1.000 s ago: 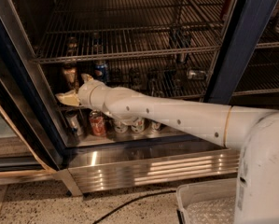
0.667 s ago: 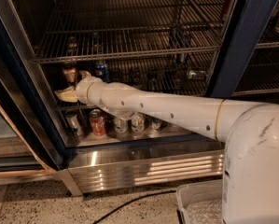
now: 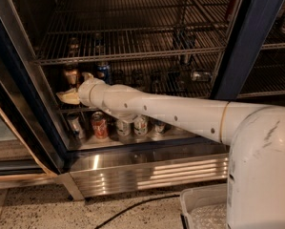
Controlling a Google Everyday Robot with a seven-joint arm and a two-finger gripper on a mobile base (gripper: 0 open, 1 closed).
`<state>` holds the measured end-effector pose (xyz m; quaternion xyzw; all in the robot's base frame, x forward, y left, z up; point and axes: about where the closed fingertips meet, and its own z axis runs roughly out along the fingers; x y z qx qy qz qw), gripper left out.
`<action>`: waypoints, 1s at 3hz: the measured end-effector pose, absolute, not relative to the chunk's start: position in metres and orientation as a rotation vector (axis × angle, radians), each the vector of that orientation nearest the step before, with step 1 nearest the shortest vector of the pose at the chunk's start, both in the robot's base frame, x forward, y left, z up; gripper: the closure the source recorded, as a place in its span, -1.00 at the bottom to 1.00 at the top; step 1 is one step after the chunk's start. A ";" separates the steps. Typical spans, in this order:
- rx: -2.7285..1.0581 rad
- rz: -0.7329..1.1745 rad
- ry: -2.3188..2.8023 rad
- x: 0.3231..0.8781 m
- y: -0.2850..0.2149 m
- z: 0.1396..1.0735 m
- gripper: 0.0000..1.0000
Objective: Pick orange can from top shelf of fridge
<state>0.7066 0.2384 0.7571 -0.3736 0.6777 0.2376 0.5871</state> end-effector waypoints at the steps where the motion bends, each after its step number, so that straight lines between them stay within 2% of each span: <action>1: -0.840 0.547 1.594 0.714 0.233 0.755 -0.36; 3: -0.825 0.536 1.606 0.735 0.248 0.751 -0.38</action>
Offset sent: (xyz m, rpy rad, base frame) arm 0.0228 -0.0154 -0.0030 0.0229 0.0197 -0.0760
